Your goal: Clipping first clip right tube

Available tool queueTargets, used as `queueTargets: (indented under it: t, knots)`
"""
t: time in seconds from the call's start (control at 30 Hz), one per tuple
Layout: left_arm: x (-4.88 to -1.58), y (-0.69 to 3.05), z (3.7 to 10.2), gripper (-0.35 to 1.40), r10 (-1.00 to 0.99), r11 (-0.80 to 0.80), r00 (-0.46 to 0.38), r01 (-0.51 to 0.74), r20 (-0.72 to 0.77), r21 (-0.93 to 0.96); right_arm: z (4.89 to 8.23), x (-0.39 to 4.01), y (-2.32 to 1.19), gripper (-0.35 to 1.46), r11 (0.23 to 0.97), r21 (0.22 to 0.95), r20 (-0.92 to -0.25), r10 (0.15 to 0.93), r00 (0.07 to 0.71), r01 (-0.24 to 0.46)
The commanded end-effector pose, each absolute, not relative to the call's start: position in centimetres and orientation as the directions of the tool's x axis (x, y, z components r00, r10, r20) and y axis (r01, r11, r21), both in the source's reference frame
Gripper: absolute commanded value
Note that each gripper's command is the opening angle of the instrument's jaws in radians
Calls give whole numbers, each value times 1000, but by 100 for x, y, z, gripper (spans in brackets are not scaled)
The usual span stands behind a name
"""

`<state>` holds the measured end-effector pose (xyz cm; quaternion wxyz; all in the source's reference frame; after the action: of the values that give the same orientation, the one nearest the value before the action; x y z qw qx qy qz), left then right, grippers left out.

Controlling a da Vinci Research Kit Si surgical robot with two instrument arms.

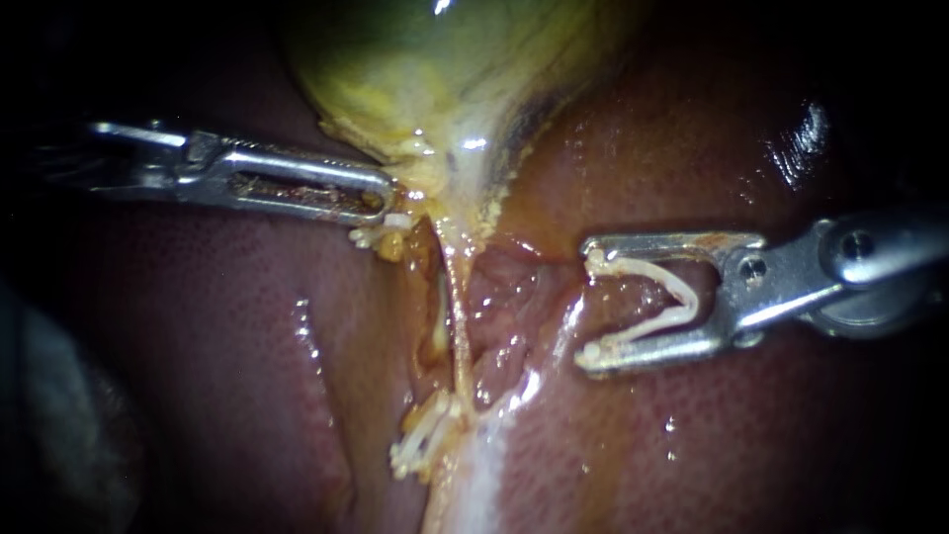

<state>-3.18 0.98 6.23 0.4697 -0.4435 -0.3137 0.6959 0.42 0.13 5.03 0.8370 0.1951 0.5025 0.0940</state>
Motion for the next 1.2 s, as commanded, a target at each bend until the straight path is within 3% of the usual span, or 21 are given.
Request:
queueTargets:
  t: [0.03, 0.43, 0.63, 0.87, 1.2]
  knots:
    - [-316, 97, 622, -35, 932, -361, -166, -373, -322, -855, 503, 41, 12, 50, 906, 421, -804, 354, 477, 38]
    - [-273, 116, 556, -35, 941, -337, -158, -372, -299, -865, 501, 41, 13, 49, 906, 422, -804, 355, 477, 38]
    - [-269, 122, 543, -35, 940, -341, -150, -374, -307, -862, 501, 56, 14, 48, 889, 448, -804, 352, 480, 99]
    - [-272, 118, 545, -35, 939, -343, -148, -377, -309, -860, 518, 97, 9, 47, 817, 573, -726, 471, 501, 63]
    - [-273, 117, 544, -35, 940, -342, -148, -378, -309, -860, 565, 161, -16, 49, 746, 665, -651, 564, 508, 23]
